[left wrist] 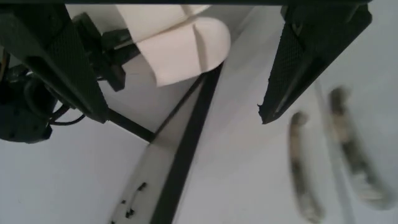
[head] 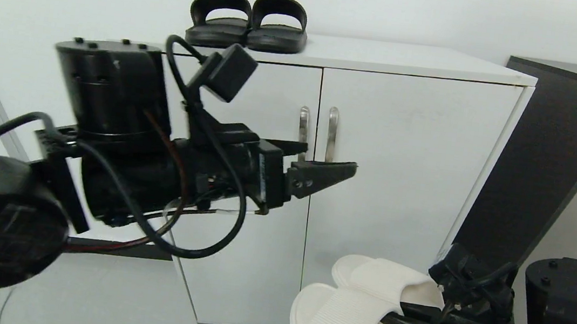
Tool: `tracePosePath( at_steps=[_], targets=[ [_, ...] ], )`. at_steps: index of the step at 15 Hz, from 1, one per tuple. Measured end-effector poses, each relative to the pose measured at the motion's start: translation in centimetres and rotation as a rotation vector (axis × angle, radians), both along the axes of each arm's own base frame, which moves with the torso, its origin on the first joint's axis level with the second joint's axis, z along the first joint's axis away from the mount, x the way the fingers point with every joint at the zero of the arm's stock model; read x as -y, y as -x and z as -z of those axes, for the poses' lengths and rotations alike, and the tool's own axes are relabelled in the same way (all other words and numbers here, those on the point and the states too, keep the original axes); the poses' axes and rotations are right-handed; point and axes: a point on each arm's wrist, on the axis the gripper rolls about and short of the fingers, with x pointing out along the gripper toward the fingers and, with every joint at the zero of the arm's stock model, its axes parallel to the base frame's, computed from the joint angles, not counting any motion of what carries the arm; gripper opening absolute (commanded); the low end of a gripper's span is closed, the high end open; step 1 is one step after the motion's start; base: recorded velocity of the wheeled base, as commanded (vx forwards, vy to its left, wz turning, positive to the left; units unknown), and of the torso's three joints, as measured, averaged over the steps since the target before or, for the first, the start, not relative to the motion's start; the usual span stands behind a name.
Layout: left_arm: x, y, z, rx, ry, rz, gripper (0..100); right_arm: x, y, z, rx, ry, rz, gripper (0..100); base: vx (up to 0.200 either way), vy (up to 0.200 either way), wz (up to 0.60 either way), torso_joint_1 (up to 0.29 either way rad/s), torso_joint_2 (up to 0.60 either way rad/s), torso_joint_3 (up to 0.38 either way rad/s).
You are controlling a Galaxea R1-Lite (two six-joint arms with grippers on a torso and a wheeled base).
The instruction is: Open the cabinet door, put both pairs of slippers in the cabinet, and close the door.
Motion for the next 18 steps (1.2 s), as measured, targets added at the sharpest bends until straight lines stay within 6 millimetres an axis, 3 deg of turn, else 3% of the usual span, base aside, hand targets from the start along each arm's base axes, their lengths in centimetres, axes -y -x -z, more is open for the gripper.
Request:
tracePosePath(
  at_steps=[2,6,18],
  targets=[
    [1.7,-1.4,-0.2,-0.046,-0.012,0.075,100,0.0,0.0,0.0,-0.001,-0.001,0.002,0,0.000,0.000,0.00,0.000,0.00,0.000],
    [3.0,-2.4,-1.2,-0.180,0.051,0.228,100,0.0,0.0,0.0,-0.002,0.000,-0.002,0,0.000,0.000,0.00,0.000,0.00,0.000],
    [2.7,-4.7,-1.4,-0.155,0.075,-0.070,100,0.0,0.0,0.1,-0.004,0.005,-0.001,0,0.000,0.000,0.00,0.000,0.00,0.000]
  ],
)
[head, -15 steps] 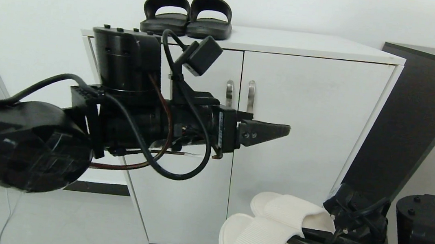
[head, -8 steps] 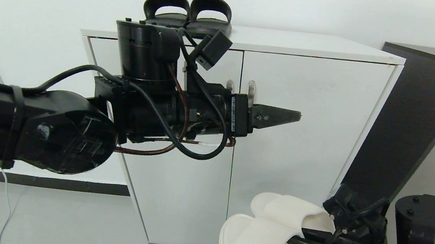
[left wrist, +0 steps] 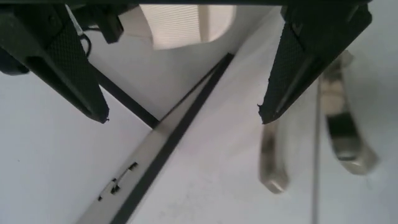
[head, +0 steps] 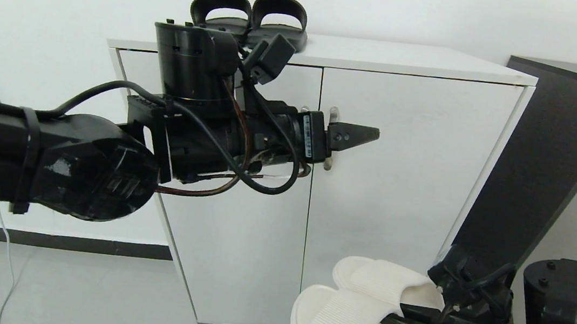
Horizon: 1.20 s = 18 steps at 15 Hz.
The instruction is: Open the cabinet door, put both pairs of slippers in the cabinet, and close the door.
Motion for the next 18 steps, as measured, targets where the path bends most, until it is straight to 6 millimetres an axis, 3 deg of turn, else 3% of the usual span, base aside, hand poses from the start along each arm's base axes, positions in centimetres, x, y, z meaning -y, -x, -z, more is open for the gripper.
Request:
tracePosePath(
  at_steps=[5,11,12,18],
  targets=[
    [-0.1,-1.9,0.5,-0.004,-0.006,-0.064,100,0.0,0.0,0.1,-0.001,0.004,0.000,0,0.000,0.000,0.00,0.000,0.00,0.000],
    [1.1,-3.9,1.4,-0.012,-0.010,-0.065,100,0.0,0.0,0.3,-0.006,0.010,-0.001,0,0.000,0.000,0.00,0.000,0.00,0.000],
    [1.2,-4.1,1.6,-0.015,-0.012,-0.065,0,0.0,0.0,0.3,-0.008,0.011,-0.001,0,0.000,0.000,0.00,0.000,0.00,0.000],
    [1.1,-4.0,2.2,-0.033,-0.027,-0.072,0,0.2,0.4,1.0,-0.045,0.013,-0.059,0,0.000,0.000,0.00,0.000,0.00,0.000]
  ],
)
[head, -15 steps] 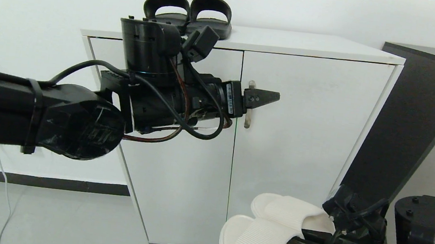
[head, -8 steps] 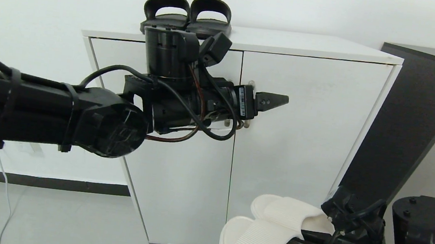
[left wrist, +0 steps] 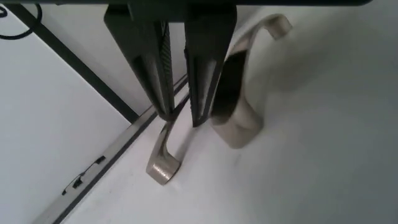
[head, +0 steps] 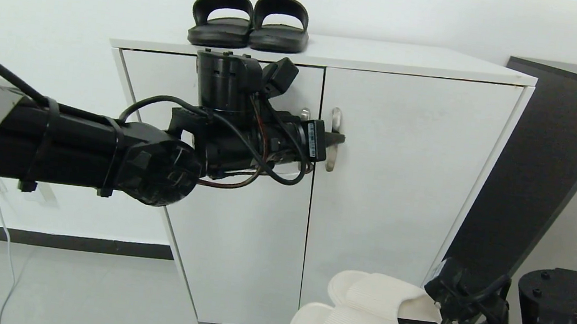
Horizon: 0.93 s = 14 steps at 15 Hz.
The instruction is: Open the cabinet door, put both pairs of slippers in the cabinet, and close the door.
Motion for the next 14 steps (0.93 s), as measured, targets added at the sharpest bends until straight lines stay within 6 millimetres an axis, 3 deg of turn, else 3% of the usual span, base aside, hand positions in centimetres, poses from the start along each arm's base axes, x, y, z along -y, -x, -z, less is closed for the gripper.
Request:
tracePosePath(
  at_steps=[3,8,14],
  targets=[
    [-0.3,1.4,0.1,-0.015,-0.006,0.017,0,0.2,0.5,0.2,-0.022,-0.009,-0.052,0,0.000,0.000,0.00,0.000,0.00,0.000],
    [-0.5,5.7,-0.2,-0.028,-0.015,0.080,0,0.5,1.4,0.3,-0.013,-0.003,-0.105,0,0.000,0.000,0.00,0.000,0.00,0.000],
    [-2.8,10.7,-1.1,-0.010,-0.006,0.122,0,0.7,1.6,0.5,-0.002,0.012,-0.115,0,0.000,0.000,0.00,0.000,0.00,0.000]
  ],
)
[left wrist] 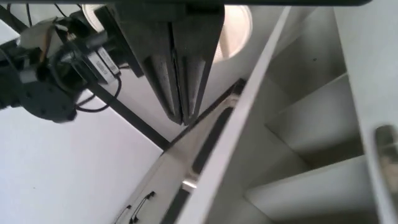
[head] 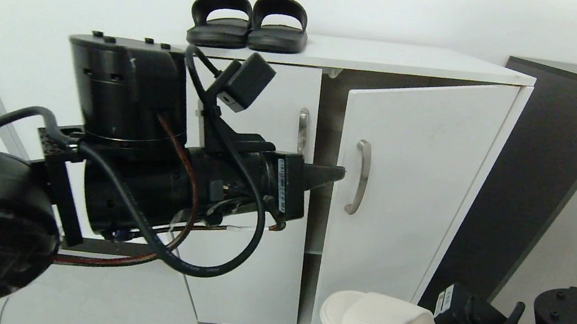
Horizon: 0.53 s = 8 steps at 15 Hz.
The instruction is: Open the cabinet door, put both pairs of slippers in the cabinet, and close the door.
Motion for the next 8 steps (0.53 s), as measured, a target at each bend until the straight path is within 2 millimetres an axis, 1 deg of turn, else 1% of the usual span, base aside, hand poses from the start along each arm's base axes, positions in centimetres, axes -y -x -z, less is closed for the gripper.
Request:
tracePosePath(
  at_steps=[2,4,6,8],
  targets=[
    [-0.9,0.1,-0.1,0.002,0.005,-0.021,0,0.0,0.0,0.0,0.002,-0.001,-0.001,0,0.000,0.000,0.00,0.000,0.00,0.000],
    [-1.2,-0.3,-0.2,0.006,0.010,-0.035,0,-0.1,0.1,-0.1,0.004,-0.001,-0.004,0,0.000,0.000,0.00,0.000,0.00,0.000],
    [-0.6,-1.2,0.0,0.013,0.017,-0.037,0,-0.1,0.3,-0.1,0.003,-0.001,-0.011,0,0.000,0.000,0.00,0.000,0.00,0.000],
    [0.4,-2.6,0.1,0.033,0.033,-0.037,0,-0.1,0.6,0.1,0.000,0.004,-0.024,0,0.000,0.000,0.00,0.000,0.00,0.000]
  ],
)
